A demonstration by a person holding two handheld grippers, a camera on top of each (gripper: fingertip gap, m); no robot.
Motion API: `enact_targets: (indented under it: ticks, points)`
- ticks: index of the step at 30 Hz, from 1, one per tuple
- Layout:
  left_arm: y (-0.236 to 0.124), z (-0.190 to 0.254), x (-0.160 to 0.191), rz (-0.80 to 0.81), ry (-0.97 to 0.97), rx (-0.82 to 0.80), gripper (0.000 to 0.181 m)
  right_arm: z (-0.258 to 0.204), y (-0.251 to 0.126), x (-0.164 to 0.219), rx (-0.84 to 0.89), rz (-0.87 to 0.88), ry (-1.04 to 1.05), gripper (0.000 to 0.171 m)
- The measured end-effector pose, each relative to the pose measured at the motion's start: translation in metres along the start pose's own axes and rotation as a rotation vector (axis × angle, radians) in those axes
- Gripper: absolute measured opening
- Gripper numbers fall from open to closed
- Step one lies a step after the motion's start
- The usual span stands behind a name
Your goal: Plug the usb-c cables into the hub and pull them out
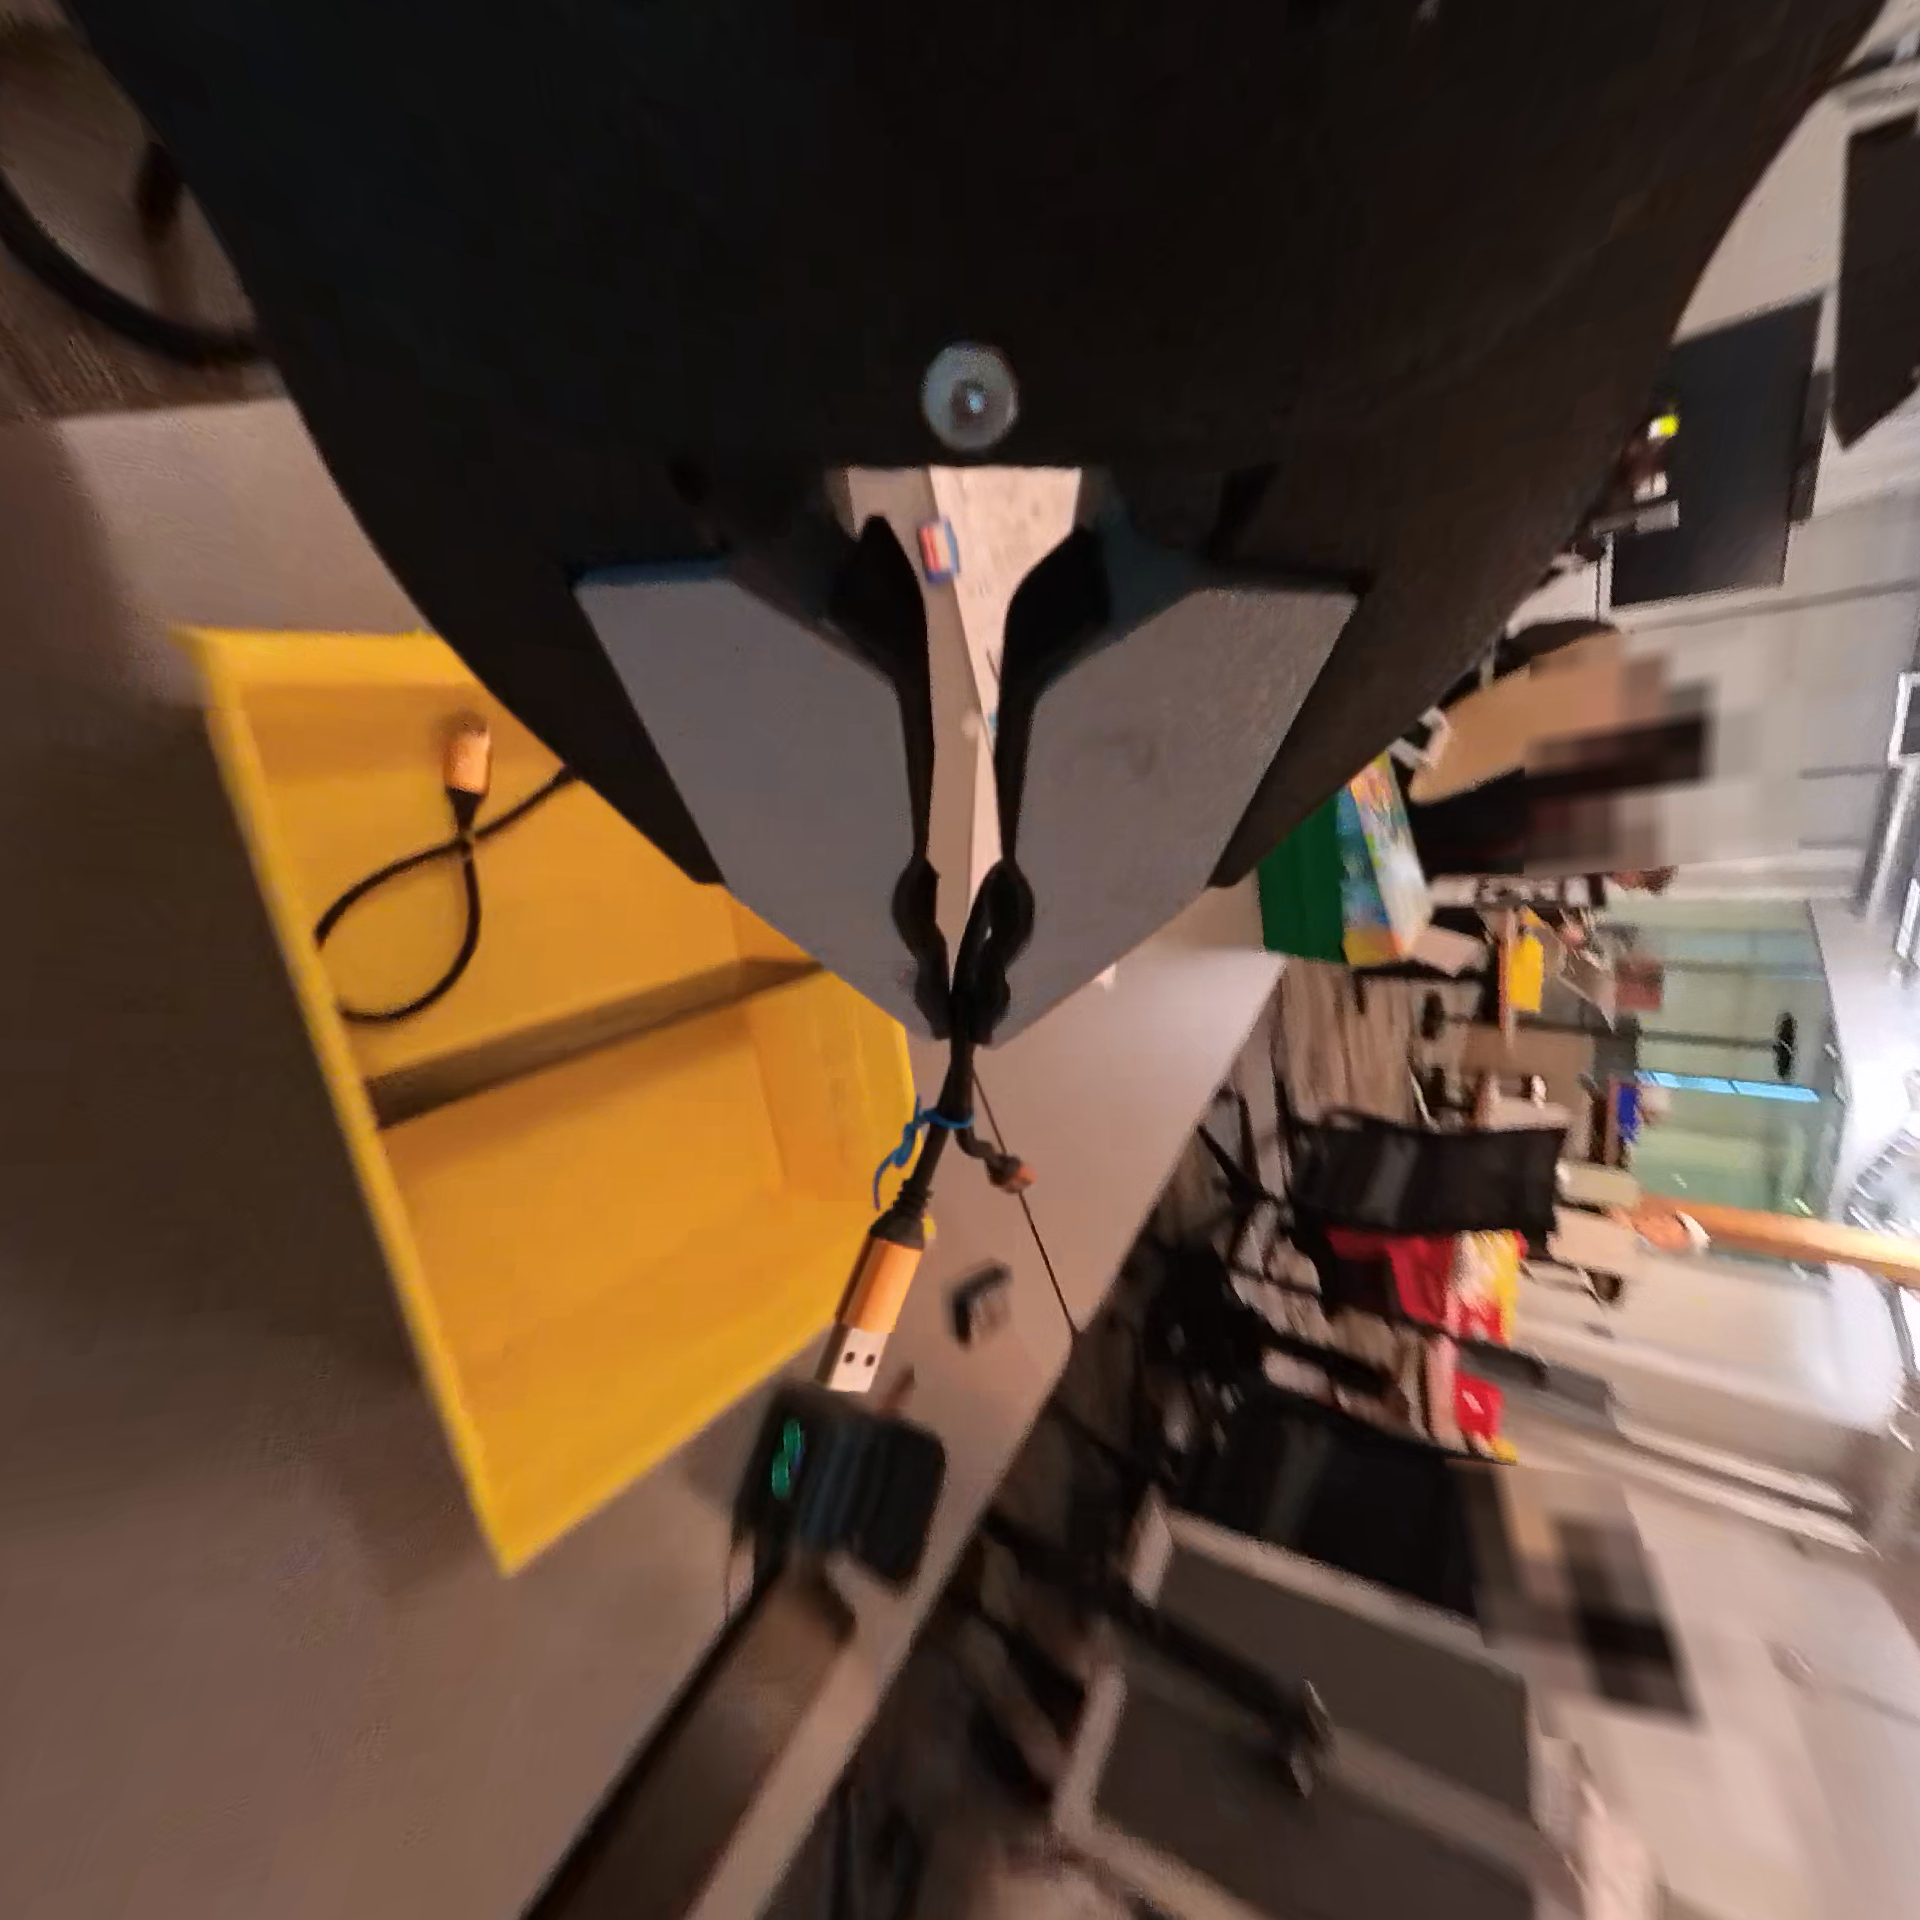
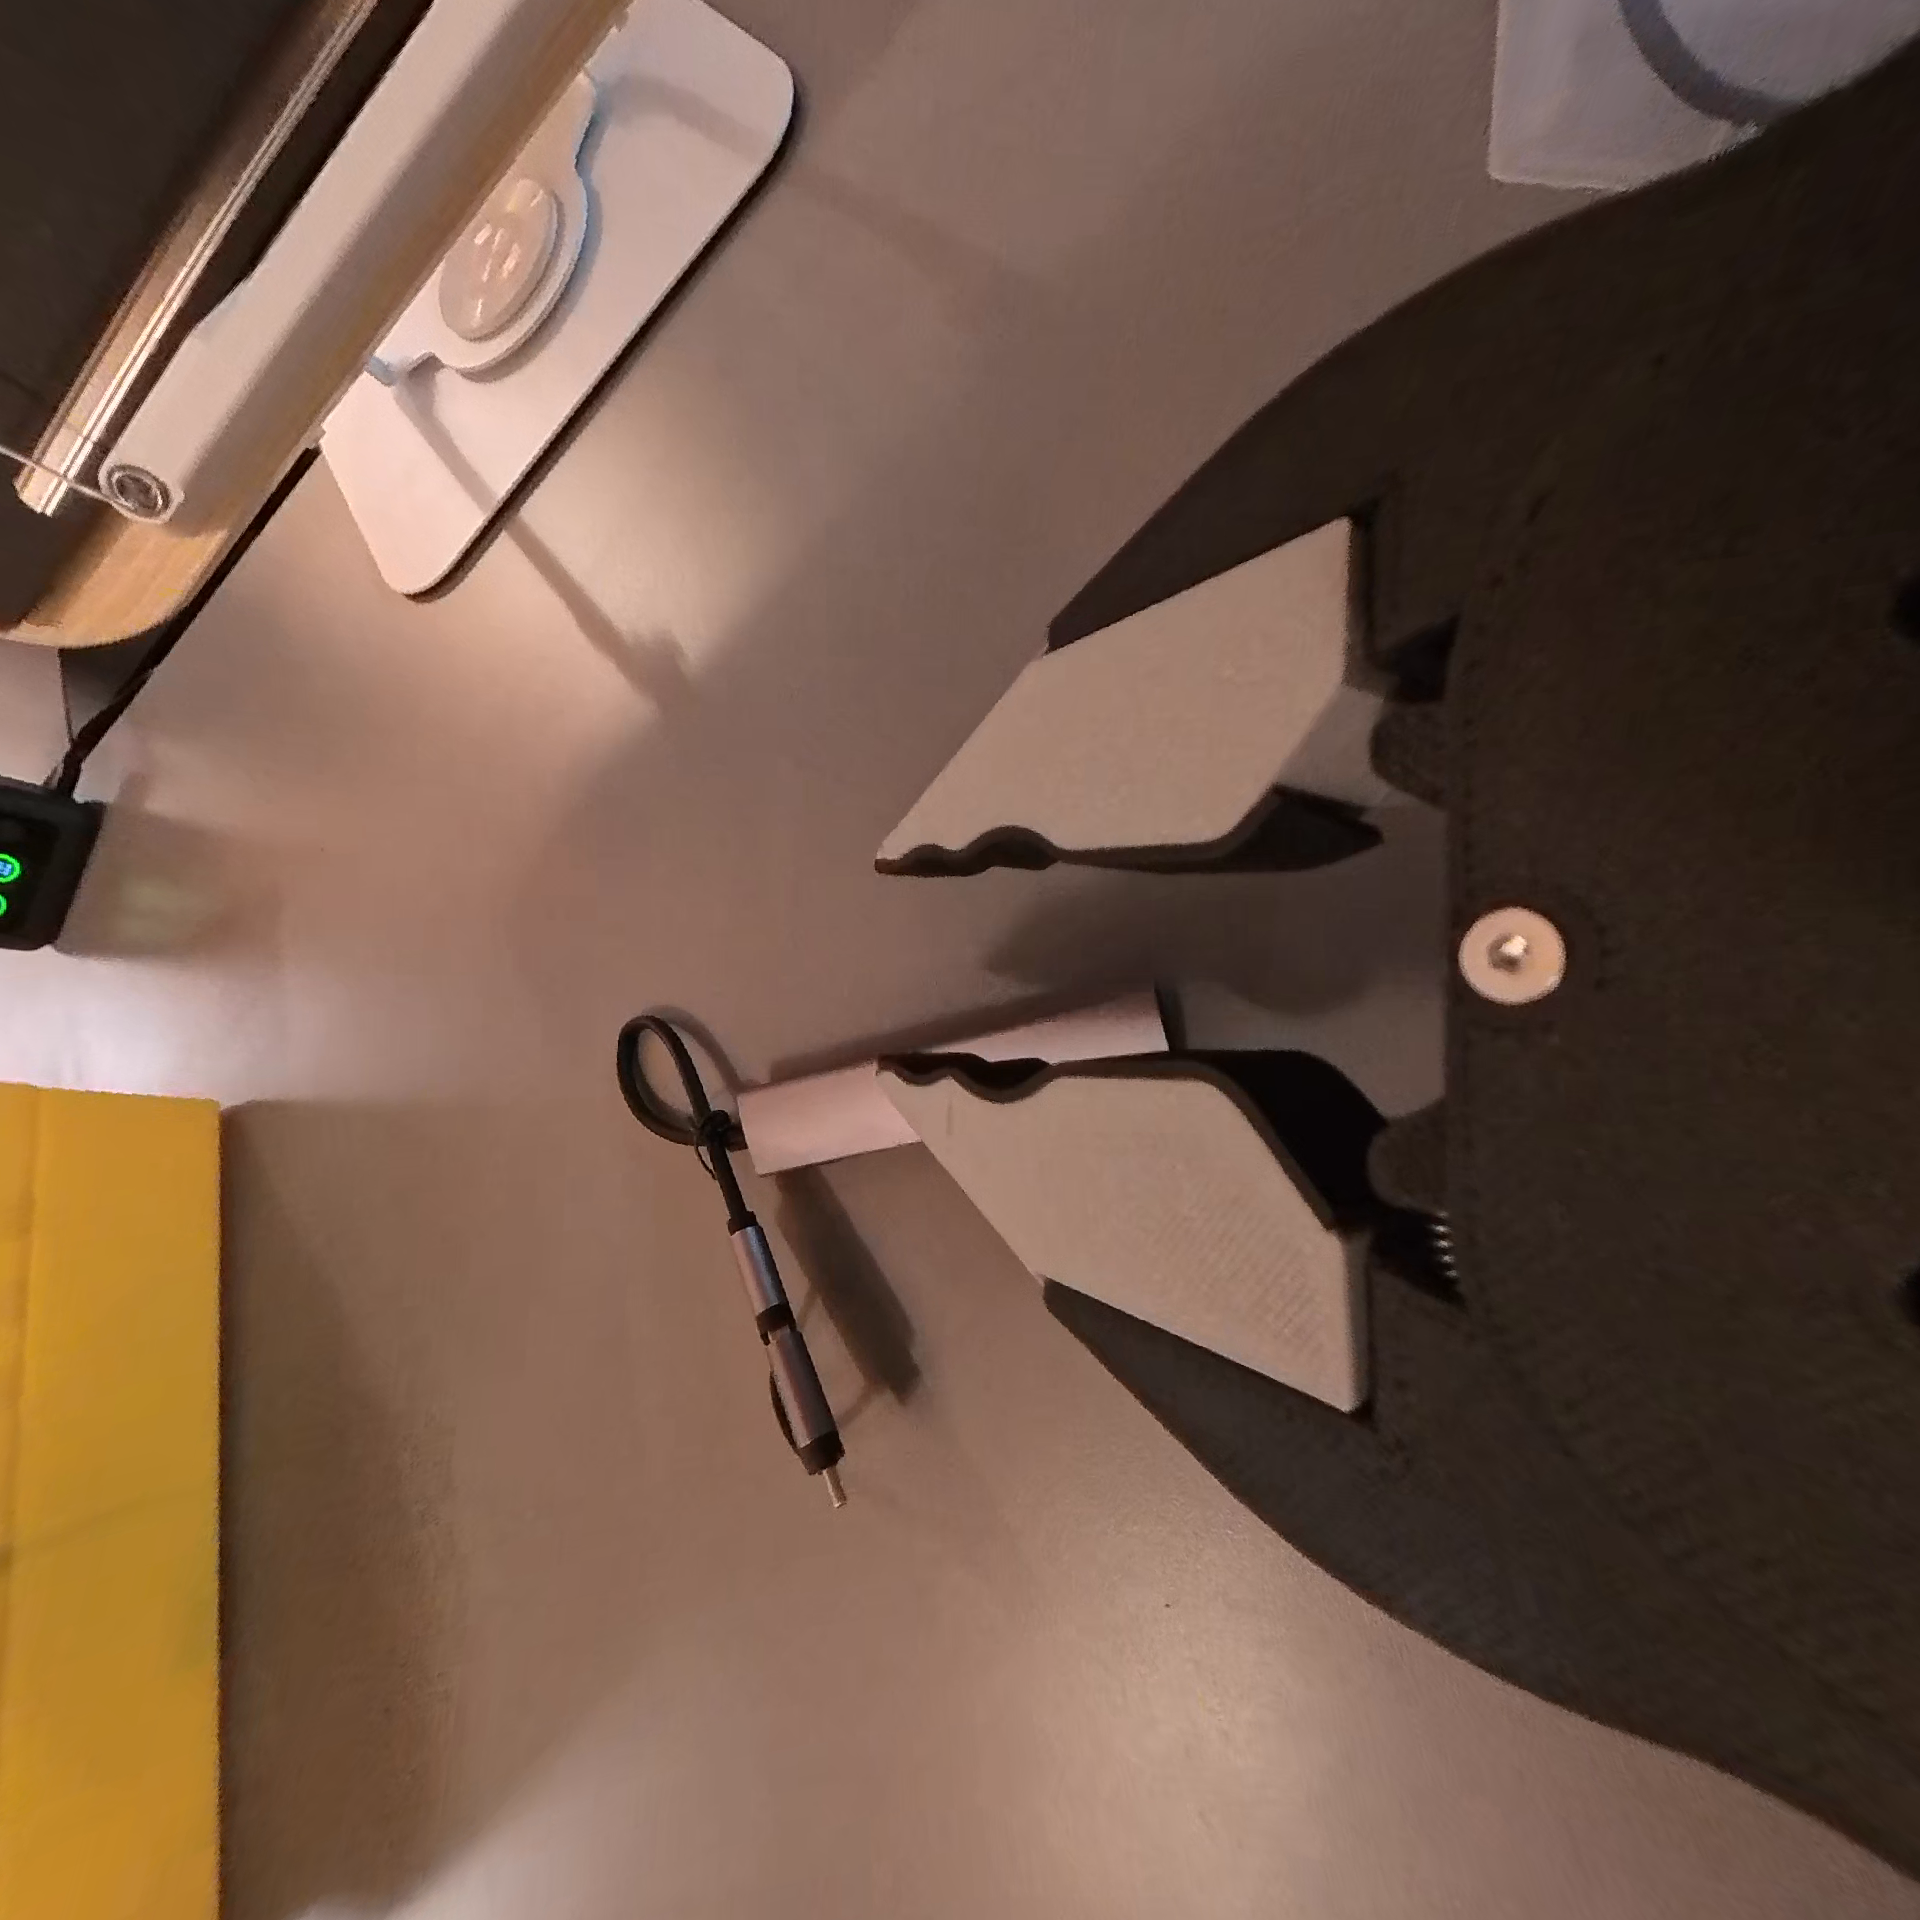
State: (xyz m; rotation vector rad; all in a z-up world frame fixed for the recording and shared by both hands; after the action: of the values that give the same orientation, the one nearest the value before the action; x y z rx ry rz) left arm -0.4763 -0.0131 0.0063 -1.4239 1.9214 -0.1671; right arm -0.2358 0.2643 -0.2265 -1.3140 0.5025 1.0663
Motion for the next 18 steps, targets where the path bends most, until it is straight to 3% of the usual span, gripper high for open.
enact_targets:
  ticks: [5, 10, 18]
  points:
    - [-0.047, 0.025, -0.054, 0.205, 0.058, 0.022, 0.001, 0.006, -0.004, -0.004, 0.015, 0.033, 0.028, 0.032]
    - [-0.066, 0.109, -0.080, 0.314, 0.124, 0.209, 0.001, 0.010, -0.011, -0.011, 0.038, 0.085, 0.034, 0.032]
    - [-0.053, 0.281, -0.057, 0.301, 0.246, 0.551, 0.001, 0.014, -0.015, -0.012, 0.046, 0.107, 0.058, 0.033]
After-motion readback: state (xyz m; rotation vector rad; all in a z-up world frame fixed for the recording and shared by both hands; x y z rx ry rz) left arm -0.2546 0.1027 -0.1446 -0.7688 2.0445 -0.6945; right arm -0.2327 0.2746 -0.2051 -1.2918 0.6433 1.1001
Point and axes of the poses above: each gripper's, where its closed fingertips meet, y out along the fingers, x out of its underside, z = x × y across the jaws, the point moved 1 cm from there along -y, back along the fingers, and after that the axes turned 6 degrees about -y, right-handed, at the moved point
